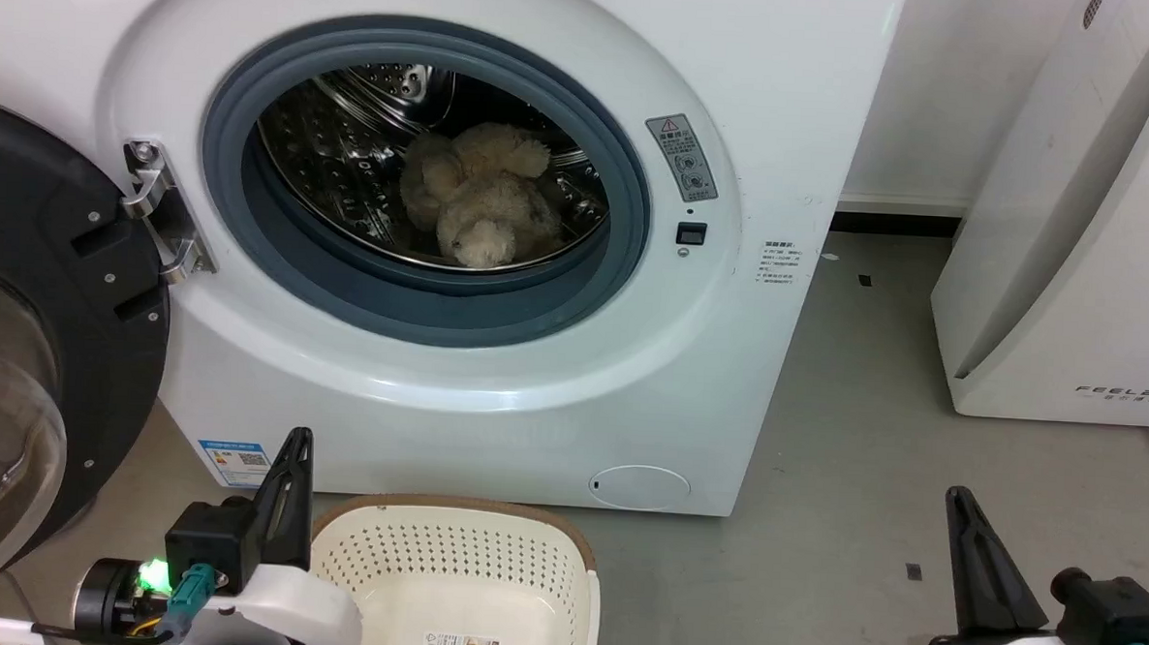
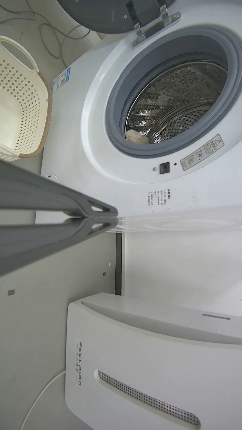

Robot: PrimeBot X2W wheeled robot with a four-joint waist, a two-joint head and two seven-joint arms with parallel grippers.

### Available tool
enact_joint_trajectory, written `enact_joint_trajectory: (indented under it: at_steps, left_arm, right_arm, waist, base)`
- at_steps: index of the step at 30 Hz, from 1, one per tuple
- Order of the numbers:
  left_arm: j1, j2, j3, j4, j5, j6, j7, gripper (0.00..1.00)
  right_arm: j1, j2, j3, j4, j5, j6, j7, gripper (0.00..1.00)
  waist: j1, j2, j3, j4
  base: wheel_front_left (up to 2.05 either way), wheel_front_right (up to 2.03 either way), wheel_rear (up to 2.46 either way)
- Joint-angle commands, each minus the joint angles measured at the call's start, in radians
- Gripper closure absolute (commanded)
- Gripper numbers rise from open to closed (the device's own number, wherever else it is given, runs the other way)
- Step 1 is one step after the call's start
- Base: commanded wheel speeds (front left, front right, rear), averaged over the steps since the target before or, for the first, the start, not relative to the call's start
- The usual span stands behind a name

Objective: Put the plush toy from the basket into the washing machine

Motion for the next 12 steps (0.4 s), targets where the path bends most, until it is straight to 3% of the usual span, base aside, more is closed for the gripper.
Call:
enact_joint_trajectory:
  at_steps: [1, 12]
  left_arm:
    - [0.012, -0.001, 0.000, -0.010, 0.007, 0.004, 0.006, 1.00]
    - [0.016, -0.006, -0.004, -0.027, 0.010, 0.008, 0.029, 1.00]
  right_arm:
    - [-0.015, 0.000, 0.003, -0.008, -0.012, 0.000, 0.007, 1.00]
    - [-0.021, 0.000, 0.009, -0.014, -0.030, 0.000, 0.030, 1.00]
  waist:
    - [0.0000, 0.0000, 0.000, 0.000]
    - [0.0000, 0.0000, -0.001, -0.004]
  base:
    - [0.00, 0.00, 0.00]
    - [0.00, 0.00, 0.00]
